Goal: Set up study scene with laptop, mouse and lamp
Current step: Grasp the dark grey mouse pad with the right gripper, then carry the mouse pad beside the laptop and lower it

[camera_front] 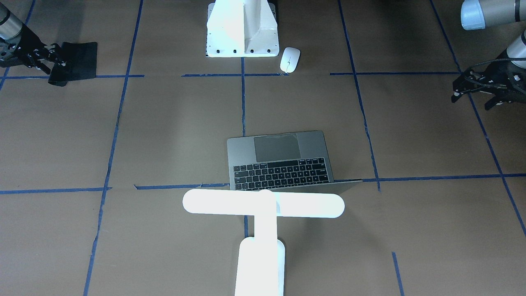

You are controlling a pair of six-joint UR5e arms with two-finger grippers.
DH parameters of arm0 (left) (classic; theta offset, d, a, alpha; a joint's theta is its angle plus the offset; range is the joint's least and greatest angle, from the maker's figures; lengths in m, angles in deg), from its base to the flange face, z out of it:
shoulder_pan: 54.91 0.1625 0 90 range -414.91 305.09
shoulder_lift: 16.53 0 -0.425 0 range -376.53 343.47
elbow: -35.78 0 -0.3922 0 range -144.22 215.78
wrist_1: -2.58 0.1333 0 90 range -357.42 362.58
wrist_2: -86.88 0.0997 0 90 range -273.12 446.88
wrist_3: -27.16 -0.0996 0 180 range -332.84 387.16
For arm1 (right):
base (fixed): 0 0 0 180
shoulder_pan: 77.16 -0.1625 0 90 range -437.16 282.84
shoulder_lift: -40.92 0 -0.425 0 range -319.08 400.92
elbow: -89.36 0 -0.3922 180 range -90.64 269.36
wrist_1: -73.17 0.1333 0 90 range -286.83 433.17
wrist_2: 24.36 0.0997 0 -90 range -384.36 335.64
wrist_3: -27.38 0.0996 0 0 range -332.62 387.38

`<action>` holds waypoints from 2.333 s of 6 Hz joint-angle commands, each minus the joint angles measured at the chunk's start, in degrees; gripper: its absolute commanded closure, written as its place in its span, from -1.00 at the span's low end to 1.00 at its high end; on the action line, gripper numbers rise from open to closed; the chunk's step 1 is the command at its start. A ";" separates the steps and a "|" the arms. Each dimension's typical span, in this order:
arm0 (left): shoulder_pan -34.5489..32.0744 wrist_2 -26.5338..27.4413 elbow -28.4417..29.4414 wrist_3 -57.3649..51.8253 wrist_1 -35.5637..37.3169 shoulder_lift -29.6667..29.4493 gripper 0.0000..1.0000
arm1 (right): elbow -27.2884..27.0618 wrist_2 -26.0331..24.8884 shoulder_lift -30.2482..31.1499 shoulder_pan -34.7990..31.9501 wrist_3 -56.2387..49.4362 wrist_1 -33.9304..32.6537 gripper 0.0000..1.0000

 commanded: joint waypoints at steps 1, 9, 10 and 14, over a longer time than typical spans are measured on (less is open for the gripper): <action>0.00 -0.07 -0.06 0.00 0.00 0.00 -1.00 | -0.18 -0.07 -0.16 -0.08 0.03 0.97 1.00; 0.00 -0.16 -0.06 0.09 0.00 -0.18 -1.00 | 4.80 0.28 -23.05 -13.06 7.33 -0.58 1.00; 0.00 -0.16 -0.15 0.09 0.00 -0.18 -1.00 | 4.91 1.67 -29.80 -16.31 7.24 -7.91 1.00; 0.00 -1.21 -0.06 0.17 0.00 -0.70 -1.00 | 18.46 5.64 -61.33 -20.30 6.71 -34.95 1.00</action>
